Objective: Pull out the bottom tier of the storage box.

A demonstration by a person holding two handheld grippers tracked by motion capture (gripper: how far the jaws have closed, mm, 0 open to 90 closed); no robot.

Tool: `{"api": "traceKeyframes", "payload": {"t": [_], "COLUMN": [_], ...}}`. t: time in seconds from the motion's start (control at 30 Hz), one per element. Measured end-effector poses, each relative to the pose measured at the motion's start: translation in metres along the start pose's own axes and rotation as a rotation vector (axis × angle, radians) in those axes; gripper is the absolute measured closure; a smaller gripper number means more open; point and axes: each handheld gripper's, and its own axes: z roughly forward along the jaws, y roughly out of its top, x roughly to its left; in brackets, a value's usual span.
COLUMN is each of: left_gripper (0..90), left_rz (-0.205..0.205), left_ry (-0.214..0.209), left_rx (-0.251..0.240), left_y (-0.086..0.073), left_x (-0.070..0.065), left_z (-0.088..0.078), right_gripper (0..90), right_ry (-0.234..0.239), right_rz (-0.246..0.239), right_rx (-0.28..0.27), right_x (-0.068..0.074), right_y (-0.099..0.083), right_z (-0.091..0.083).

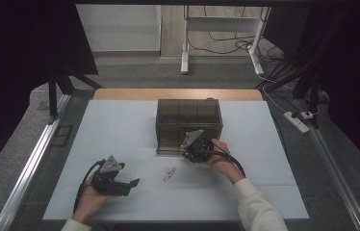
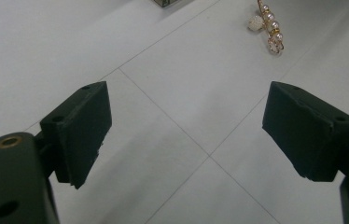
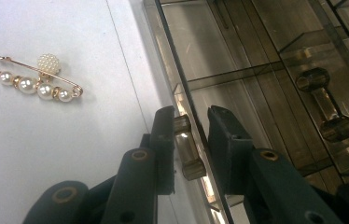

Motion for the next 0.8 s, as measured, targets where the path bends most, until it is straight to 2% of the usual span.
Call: {"api": "traceKeyframes", "payload": {"t": [0.8], "left_gripper": [15.6], "left_rz": [0.003], "left_ry": [-0.001], "left_rx": [0.008], "left_y": [-0.0008], "left_x": [0.0004], "left_z": [0.0004], "right_gripper": [80.0], "right_ry": [0.024], "right_rz": [0.011], "right_rx": [-0.020], "right_x": [0.0013], "right_y": [-0.0027], "right_z": [-0.0035]}}
